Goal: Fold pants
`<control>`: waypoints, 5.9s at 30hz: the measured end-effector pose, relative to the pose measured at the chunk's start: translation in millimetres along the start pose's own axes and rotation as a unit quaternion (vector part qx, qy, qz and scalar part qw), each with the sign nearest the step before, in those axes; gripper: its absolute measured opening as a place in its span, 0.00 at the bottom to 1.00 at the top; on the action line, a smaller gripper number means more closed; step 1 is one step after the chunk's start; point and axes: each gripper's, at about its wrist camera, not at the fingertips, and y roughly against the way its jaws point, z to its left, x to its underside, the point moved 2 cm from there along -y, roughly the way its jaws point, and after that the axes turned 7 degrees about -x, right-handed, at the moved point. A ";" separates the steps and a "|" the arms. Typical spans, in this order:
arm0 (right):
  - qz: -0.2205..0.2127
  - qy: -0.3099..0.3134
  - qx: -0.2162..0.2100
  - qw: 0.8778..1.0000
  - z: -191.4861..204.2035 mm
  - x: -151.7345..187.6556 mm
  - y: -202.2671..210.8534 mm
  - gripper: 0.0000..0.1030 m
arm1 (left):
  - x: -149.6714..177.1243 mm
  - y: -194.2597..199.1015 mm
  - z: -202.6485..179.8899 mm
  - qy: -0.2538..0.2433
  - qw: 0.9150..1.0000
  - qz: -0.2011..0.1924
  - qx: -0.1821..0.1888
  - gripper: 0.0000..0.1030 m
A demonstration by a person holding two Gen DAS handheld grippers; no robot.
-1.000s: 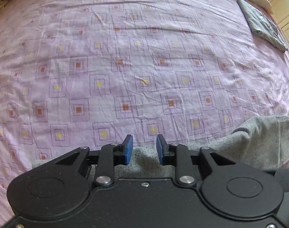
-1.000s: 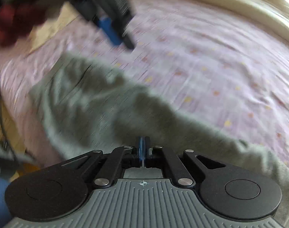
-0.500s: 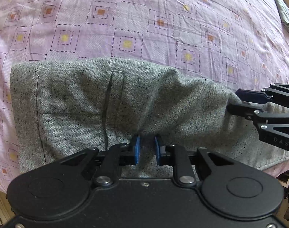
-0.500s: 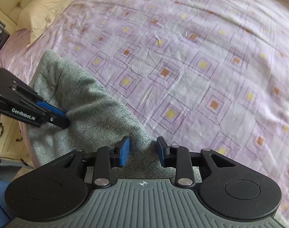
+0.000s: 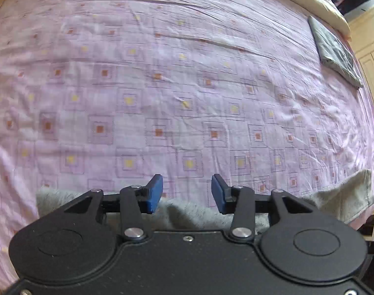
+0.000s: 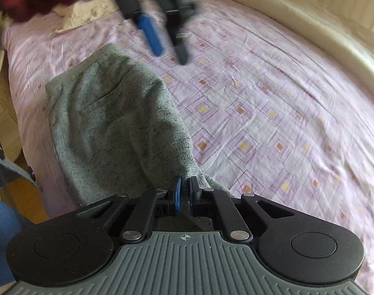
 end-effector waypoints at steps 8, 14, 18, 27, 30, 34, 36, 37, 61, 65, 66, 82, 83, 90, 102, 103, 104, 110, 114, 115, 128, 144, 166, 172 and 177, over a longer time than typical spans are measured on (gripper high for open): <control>0.004 0.021 -0.002 1.000 8.7 10.4 4.3 0.07 | 41.8 -54.5 -39.1 -0.096 0.990 0.079 -0.062 0.44; -0.030 -0.054 -0.051 0.997 -18.0 12.0 31.6 0.07 | 89.2 -23.8 -30.2 -0.096 0.993 -0.009 -0.068 0.44; -0.087 -0.169 -0.078 0.979 -68.9 0.9 54.4 0.09 | 99.4 -21.7 -32.3 -0.087 0.994 -0.020 -0.070 0.43; 0.067 -0.336 -0.213 0.915 -157.7 -17.7 -53.5 0.29 | 114.8 -19.9 -42.3 -0.119 0.988 -0.050 -0.086 0.44; 0.136 -0.376 -0.271 0.876 -164.4 -6.8 -82.5 0.29 | 120.8 -18.3 -44.9 -0.135 0.985 -0.058 -0.090 0.44; 0.193 -0.392 -0.361 0.824 -149.9 9.5 -82.8 0.29 | 122.3 -18.3 -47.0 -0.149 0.982 -0.064 -0.094 0.44; 0.175 -0.384 -0.382 0.822 -142.6 12.7 -69.2 0.29 | 120.5 -18.3 -45.9 -0.148 0.983 -0.064 -0.092 0.44; 0.158 -0.373 -0.388 0.828 -138.3 12.1 -60.9 0.30 | 119.4 -18.4 -45.1 -0.146 0.983 -0.063 -0.091 0.44; -0.022 -0.251 -0.115 0.961 -132.4 -29.4 -27.2 0.03 | 24.5 5.9 18.7 0.031 0.994 -0.054 -0.085 0.52; -0.011 -0.264 -0.108 0.958 -133.9 -31.6 -36.9 0.03 | 60.1 -15.0 26.3 -0.002 0.993 -0.009 -0.116 0.52; -0.007 -0.267 -0.108 0.958 -134.0 -32.0 -39.0 0.03 | 69.9 -24.8 30.1 -0.007 0.992 0.009 -0.124 0.52; 0.063 -0.267 -0.130 0.953 -120.6 -39.1 -73.3 0.19 | 95.0 -60.9 40.3 -0.015 0.990 0.060 -0.125 0.64; 0.062 -0.271 -0.128 0.952 -121.0 -39.7 -74.3 0.19 | 96.5 -60.6 39.4 -0.016 0.990 0.057 -0.128 0.65; 0.048 -0.275 -0.113 0.954 -118.2 -35.4 -72.4 0.16 | 110.9 -63.9 25.7 -0.047 0.990 0.035 -0.131 0.73; -0.035 -0.287 -0.044 0.956 -111.4 -35.1 -41.5 0.02 | 87.3 -2.6 -5.1 -0.132 0.984 -0.070 -0.093 0.60; -0.040 -0.283 -0.038 0.957 -111.2 -38.1 -39.6 0.02 | 83.7 -1.5 -7.0 -0.132 0.984 -0.067 -0.096 0.60; -0.045 -0.277 -0.031 0.959 -111.3 -42.0 -37.9 0.02 | 75.7 -1.7 -9.7 -0.132 0.984 -0.062 -0.102 0.60; -0.039 -0.266 0.003 0.963 -129.6 -59.0 -53.1 0.02 | 74.4 -7.2 -1.0 -0.134 0.984 -0.041 -0.108 0.60; -0.011 -0.282 0.002 0.959 -135.5 -56.2 -76.6 0.02 | 78.3 -15.4 9.4 -0.132 0.983 -0.025 -0.121 0.60; -0.009 -0.287 0.002 0.958 -136.3 -55.8 -79.6 0.02 | 78.8 -19.5 13.9 -0.127 0.984 -0.018 -0.125 0.60; 0.013 -0.304 0.005 0.953 -143.0 -61.5 -96.9 0.02 | 117.3 -45.7 46.7 -0.114 0.984 0.049 -0.125 0.63; -0.015 -0.335 0.006 0.942 -142.4 -55.4 -88.7 0.02 | 59.6 -38.7 36.8 -0.066 0.987 -0.013 -0.143 0.59; -0.089 -0.379 0.070 0.918 -143.5 23.7 -10.6 0.09 | 35.1 -32.7 -32.2 -0.143 0.982 -0.073 -0.103 0.54; -0.007 -0.395 0.122 0.910 -171.8 54.2 -34.1 0.08 | 60.8 -58.5 12.7 -0.148 0.973 -0.040 -0.172 0.59; -0.017 -0.427 0.137 0.894 -194.5 65.4 -23.6 0.07 | 67.3 -44.9 40.1 -0.109 0.982 -0.022 -0.150 0.64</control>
